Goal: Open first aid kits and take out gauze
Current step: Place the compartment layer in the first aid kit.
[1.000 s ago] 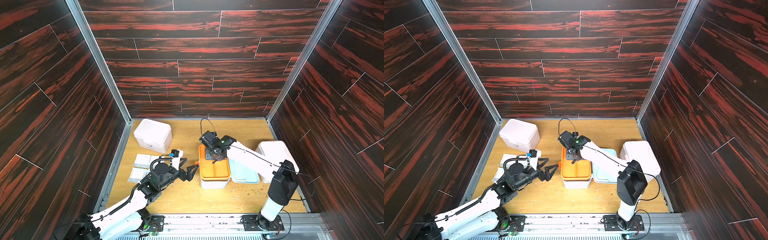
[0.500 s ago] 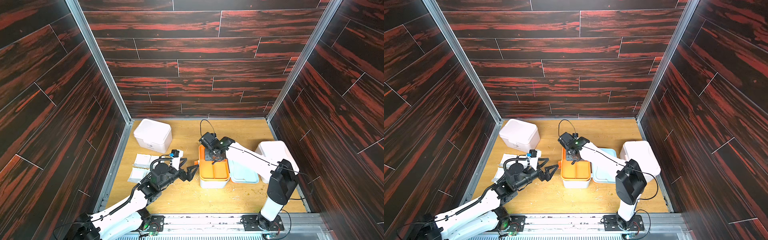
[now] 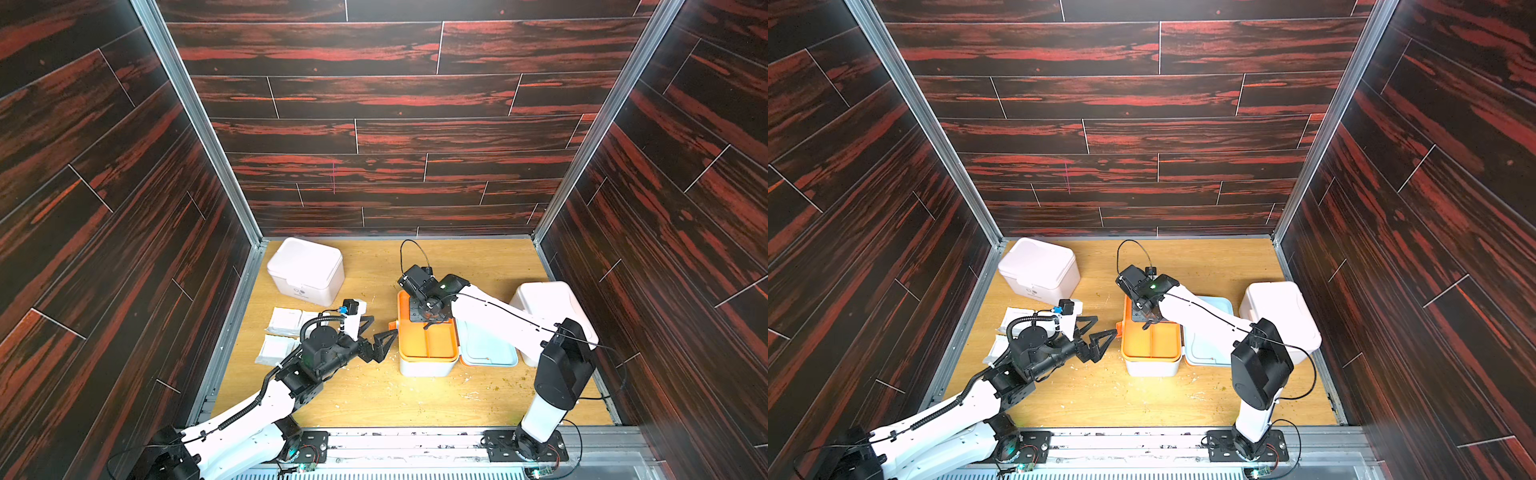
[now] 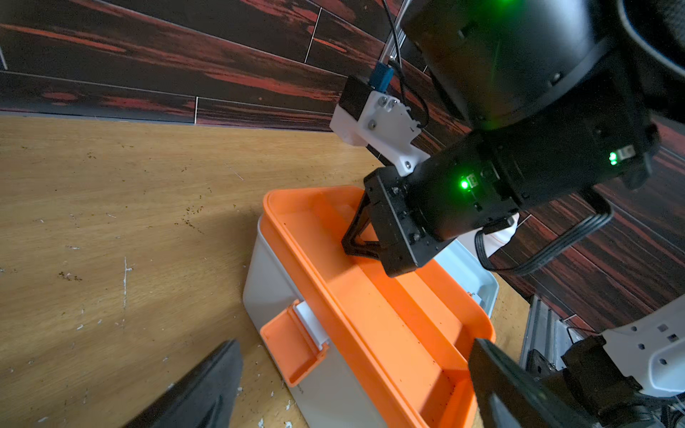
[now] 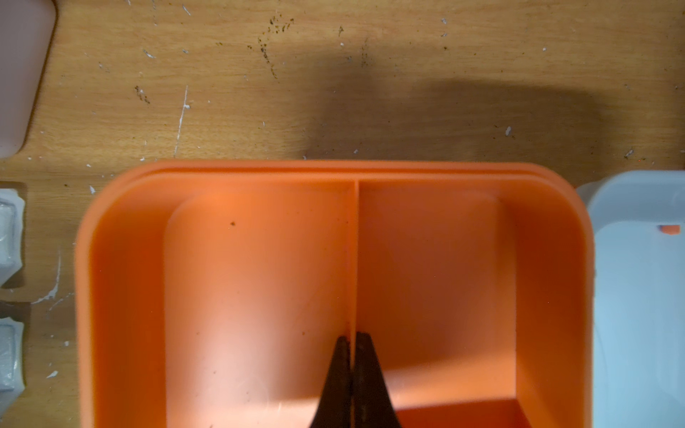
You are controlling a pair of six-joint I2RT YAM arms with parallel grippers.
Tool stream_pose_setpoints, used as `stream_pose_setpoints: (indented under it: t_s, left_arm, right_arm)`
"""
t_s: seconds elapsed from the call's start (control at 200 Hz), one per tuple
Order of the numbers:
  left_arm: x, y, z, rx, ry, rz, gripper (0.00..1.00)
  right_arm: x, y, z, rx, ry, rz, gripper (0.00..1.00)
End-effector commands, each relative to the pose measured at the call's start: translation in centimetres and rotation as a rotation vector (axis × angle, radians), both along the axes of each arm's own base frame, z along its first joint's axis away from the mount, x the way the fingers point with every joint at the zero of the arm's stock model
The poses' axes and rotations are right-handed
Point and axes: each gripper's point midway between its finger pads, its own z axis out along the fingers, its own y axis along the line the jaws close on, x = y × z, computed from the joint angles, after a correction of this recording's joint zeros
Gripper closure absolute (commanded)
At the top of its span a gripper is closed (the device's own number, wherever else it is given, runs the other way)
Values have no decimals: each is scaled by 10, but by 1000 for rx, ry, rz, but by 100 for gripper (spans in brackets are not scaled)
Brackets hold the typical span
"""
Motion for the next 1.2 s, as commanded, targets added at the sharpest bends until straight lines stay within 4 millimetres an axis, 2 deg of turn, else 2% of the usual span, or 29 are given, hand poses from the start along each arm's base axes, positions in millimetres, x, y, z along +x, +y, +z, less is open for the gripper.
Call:
stream_pose_setpoints:
  t_s: [0.0, 0.526, 0.821, 1.006, 1.161, 1.191]
  left_arm:
    - [-1, -2, 9, -19, -31, -11, 0]
    - [-1, -2, 10, -21, -32, -13, 0]
    - [-2, -2, 10, -21, -34, -16, 0]
    - [-2, -2, 11, -23, -36, -14, 0]
    - [-3, -1, 12, -25, -39, -14, 0]
    - [-3, -1, 12, -25, -38, -13, 0]
  right_arm:
    - [-8, -15, 2, -57, 22, -13, 100]
    - [-5, -15, 11, -61, -1, -13, 100]
    - [-9, 7, -5, 40, 42, 13, 100]
    - [-12, 13, -28, 58, 89, -3, 100]
    - [-11, 6, -20, 58, 55, -30, 100]
    - [-10, 4, -15, 58, 42, -33, 97]
